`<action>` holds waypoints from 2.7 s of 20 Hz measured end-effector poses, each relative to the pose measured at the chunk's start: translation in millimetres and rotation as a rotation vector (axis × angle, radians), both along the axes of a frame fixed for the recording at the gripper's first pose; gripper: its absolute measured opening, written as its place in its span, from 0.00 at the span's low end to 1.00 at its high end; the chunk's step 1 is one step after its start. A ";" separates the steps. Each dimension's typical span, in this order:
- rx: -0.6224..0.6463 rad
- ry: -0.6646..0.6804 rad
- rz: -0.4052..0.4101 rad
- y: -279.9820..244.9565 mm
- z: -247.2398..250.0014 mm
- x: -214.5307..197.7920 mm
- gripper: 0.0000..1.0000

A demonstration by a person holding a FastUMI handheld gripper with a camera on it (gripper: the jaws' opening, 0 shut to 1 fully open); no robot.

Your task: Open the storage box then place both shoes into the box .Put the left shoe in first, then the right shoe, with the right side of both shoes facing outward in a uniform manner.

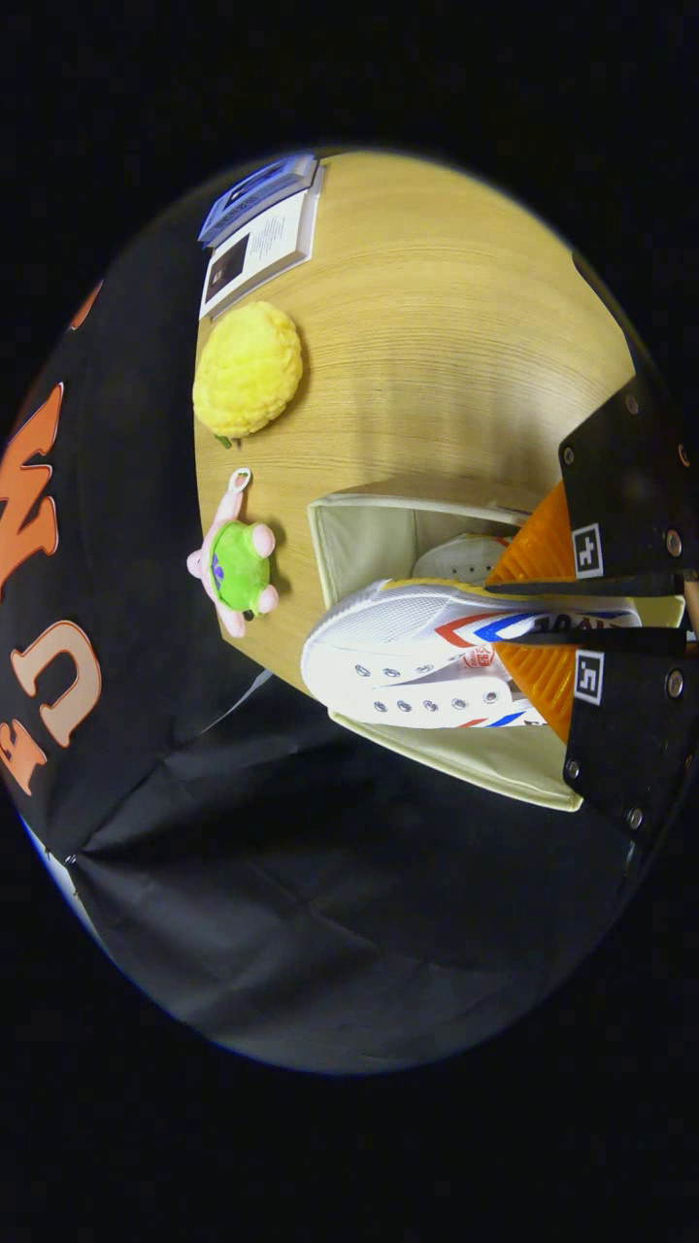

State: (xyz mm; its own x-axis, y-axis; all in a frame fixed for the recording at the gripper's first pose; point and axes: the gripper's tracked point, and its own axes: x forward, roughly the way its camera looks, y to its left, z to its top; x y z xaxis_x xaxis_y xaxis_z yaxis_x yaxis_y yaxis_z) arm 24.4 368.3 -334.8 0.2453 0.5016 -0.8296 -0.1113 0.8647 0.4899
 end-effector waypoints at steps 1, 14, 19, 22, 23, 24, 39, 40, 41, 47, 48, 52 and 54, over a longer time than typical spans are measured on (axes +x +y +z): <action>0.005 -0.006 -0.002 3.1 0.9 0.2 0.13; 0.007 -0.101 0.135 32.3 12.1 -17.9 0.35; 0.027 -0.159 0.117 12.1 27.2 -8.3 0.49; 0.052 -0.207 0.075 -7.2 42.0 -9.3 0.63; 0.065 -0.227 0.055 -14.8 50.1 -8.6 0.65; 0.073 -0.251 0.035 -23.6 57.7 -5.8 0.68; -0.210 -0.869 -0.223 -241.4 169.5 14.6 0.88; -0.230 -0.915 -0.245 -255.0 180.6 12.2 0.89; -0.243 -0.957 -0.265 -266.6 189.5 7.6 0.90; -0.364 -1.159 -0.354 -342.1 231.2 -20.9 0.93; -0.376 -1.155 -0.362 -352.4 230.9 -26.7 0.94; -0.399 -1.186 -0.392 -384.5 248.2 -39.2 0.96; -0.435 -1.201 -0.431 -402.3 255.2 -43.3 0.96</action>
